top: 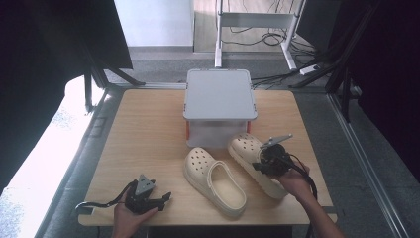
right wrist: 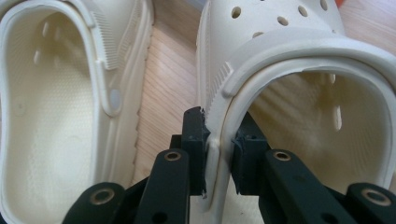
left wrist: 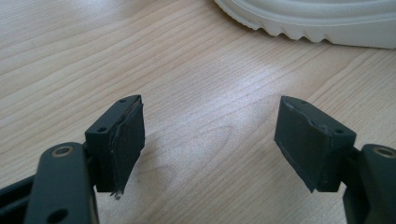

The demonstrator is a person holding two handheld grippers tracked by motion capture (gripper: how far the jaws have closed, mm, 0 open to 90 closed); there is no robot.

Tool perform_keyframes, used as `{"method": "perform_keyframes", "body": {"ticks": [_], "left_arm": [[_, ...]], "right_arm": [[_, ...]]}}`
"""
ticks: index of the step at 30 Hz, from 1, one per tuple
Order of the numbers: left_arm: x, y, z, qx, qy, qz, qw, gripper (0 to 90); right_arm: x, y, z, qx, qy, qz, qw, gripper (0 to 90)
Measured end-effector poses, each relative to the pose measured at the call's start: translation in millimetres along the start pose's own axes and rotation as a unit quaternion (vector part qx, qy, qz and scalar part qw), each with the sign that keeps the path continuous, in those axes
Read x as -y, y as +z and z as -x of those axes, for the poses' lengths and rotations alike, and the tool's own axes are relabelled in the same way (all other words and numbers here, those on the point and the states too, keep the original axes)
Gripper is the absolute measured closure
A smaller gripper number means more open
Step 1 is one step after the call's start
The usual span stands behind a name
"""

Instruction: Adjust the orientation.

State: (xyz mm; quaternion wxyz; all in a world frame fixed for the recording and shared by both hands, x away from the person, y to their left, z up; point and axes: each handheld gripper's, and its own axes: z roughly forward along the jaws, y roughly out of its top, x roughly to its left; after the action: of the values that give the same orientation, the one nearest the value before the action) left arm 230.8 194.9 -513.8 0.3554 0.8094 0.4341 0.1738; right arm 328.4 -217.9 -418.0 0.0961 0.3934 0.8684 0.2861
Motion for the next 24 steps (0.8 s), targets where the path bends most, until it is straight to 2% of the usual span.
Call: {"method": "perform_keyframes", "body": {"ticks": [13, 24], "left_arm": [[0.1, 0.4, 0.2, 0.001, 0.0, -0.001, 1.0, 24.9], [0.2, 0.0, 0.1, 0.001, -0.001, 0.0, 1.0, 24.9]], "right_arm": [[-11.4, 18.4, -24.3, -0.014, -0.019, -0.008, 0.9997, 77.9], [-30.0, 36.4, -43.8, -0.021, -0.045, -0.008, 0.9987, 77.7]]}}
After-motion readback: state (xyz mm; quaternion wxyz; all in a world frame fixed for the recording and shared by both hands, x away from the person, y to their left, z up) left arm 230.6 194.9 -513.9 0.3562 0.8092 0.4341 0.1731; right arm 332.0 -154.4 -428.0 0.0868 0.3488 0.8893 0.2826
